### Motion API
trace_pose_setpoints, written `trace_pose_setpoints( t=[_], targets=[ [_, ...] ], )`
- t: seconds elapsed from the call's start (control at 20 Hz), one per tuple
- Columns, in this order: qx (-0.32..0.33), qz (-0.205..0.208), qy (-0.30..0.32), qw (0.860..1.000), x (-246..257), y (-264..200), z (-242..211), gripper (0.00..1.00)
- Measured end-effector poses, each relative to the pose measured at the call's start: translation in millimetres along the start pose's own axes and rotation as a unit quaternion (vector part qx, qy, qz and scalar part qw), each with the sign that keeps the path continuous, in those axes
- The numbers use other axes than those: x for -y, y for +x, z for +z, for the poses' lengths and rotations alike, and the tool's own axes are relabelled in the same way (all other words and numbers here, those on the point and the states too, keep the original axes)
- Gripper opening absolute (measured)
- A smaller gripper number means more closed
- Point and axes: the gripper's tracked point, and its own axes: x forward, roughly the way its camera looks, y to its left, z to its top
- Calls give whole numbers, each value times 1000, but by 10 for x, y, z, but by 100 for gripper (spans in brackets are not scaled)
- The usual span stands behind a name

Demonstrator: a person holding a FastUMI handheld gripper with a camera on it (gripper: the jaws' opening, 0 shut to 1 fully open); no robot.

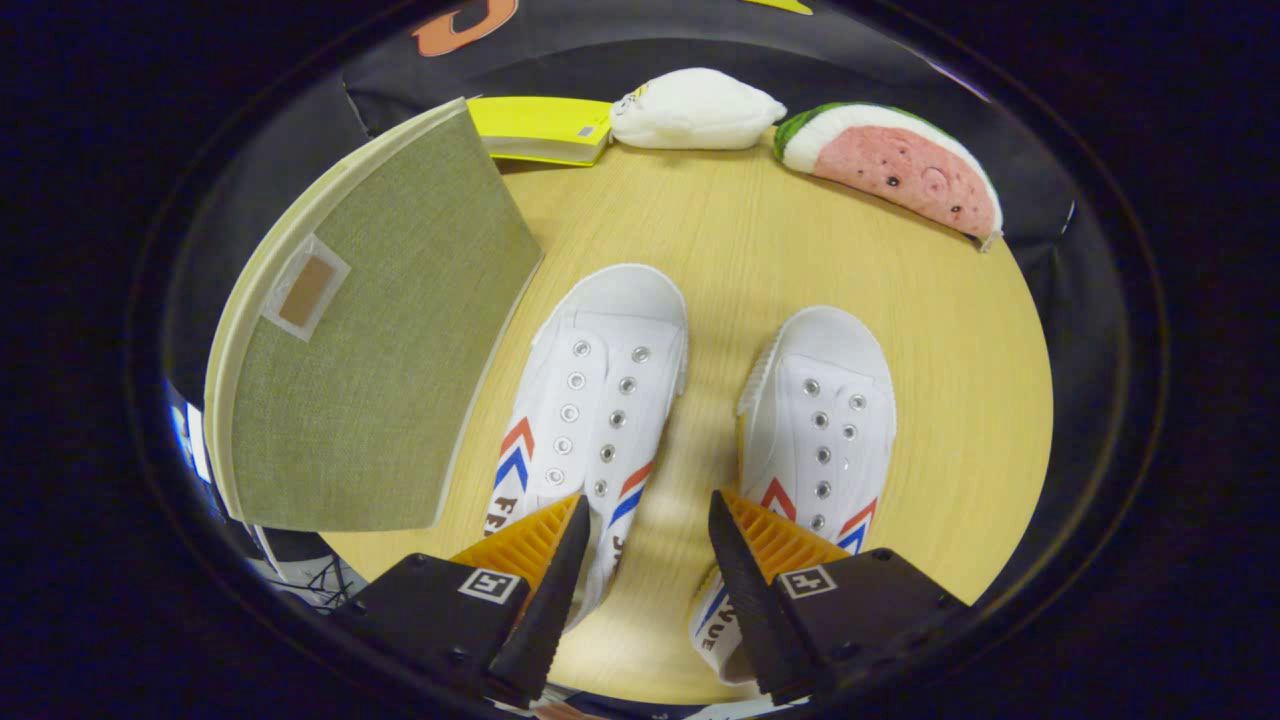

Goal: Open the storage box then place both shoes into the box .Put the left shoe in first, then the right shoe, with the right side of both shoes facing outward in a uniform manner.

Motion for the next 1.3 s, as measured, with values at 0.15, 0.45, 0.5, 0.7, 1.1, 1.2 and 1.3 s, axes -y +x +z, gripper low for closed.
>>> trace_pose_setpoints(
  t=[0.15, 0.45, 0.5, 0.7, 1.1, 1.2, 1.3],
  targets=[
    [0, 23, -21, 1000, -180, 25, 32, 52],
    [9, 94, 78, 992, -203, 17, 19, 7],
    [12, 107, 88, 990, -196, 7, 22, 7],
    [31, 107, 105, 988, -142, -134, 37, 7],
    [116, 106, 102, 982, -94, -547, 117, 6],
    [132, 100, 87, 982, -58, -594, 149, 6],
    [143, 103, 75, 981, -67, -600, 194, 6]
  ],
)
